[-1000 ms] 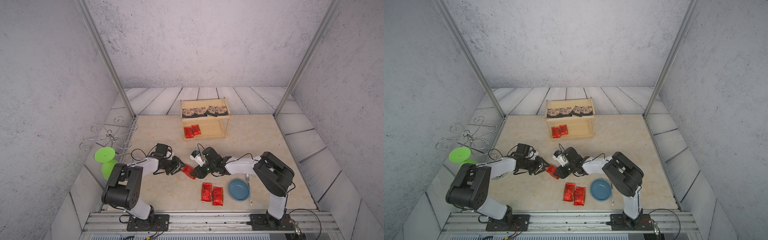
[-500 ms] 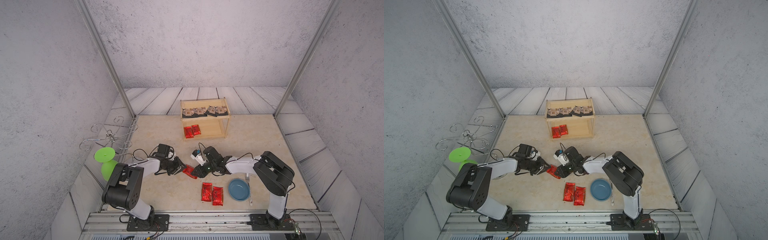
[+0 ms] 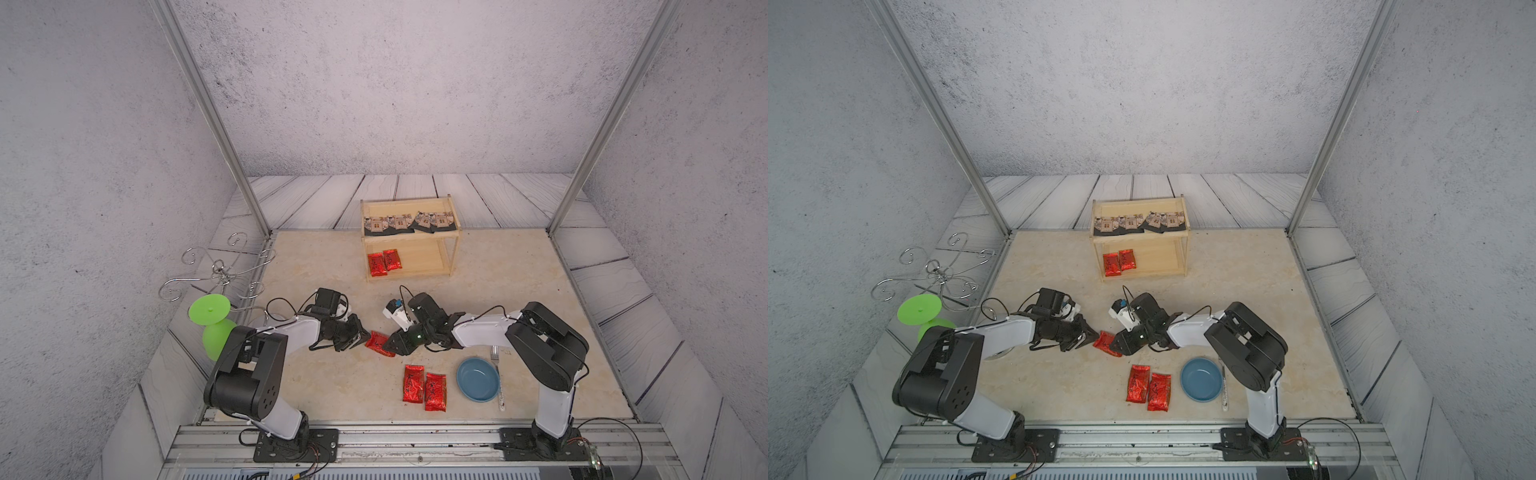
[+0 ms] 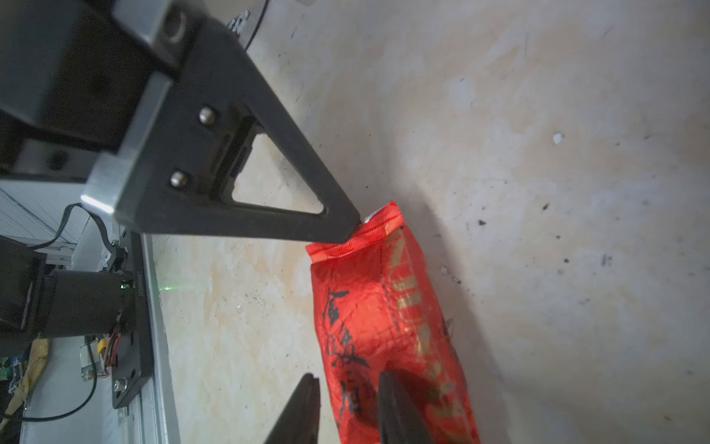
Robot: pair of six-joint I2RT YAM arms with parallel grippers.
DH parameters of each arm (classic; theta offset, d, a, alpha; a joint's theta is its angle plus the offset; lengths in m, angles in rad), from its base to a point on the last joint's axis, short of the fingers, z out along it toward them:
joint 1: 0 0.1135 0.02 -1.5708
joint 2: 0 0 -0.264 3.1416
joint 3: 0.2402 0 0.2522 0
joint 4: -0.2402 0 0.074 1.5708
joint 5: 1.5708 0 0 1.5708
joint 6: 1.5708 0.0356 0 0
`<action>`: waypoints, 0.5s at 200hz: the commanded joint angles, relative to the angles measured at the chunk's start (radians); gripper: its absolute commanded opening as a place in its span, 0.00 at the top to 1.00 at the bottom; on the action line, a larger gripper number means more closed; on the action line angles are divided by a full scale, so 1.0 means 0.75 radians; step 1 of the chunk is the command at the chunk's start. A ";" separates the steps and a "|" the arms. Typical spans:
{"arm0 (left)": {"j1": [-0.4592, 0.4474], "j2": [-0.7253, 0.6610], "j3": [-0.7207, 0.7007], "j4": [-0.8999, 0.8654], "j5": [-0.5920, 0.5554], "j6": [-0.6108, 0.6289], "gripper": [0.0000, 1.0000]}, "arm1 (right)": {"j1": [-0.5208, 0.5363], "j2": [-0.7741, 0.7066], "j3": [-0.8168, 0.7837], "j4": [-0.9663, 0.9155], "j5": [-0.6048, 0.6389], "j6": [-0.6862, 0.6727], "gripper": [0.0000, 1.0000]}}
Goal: Place the tea bags on the shelf by color
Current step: Pick up the tea bag from the center of the board.
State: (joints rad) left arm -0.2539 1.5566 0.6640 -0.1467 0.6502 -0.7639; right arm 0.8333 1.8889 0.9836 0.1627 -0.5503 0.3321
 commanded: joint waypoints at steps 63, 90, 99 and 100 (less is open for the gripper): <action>-0.019 -0.003 -0.031 -0.027 -0.030 0.022 0.81 | -0.027 0.001 -0.074 0.024 -0.036 0.025 0.69; -0.031 0.009 -0.037 -0.010 -0.028 0.020 0.79 | -0.033 0.001 -0.082 0.028 -0.038 0.029 0.69; -0.035 0.010 -0.038 -0.002 -0.024 0.018 0.79 | -0.036 0.000 -0.085 0.032 -0.041 0.030 0.69; -0.036 0.010 -0.038 -0.002 -0.023 0.018 0.79 | -0.035 0.001 -0.086 0.032 -0.040 0.031 0.69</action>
State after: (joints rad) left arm -0.2649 1.5566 0.6556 -0.1452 0.6350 -0.7639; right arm 0.8139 1.8889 0.9382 0.1963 -0.5777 0.3477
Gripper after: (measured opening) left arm 0.212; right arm 0.307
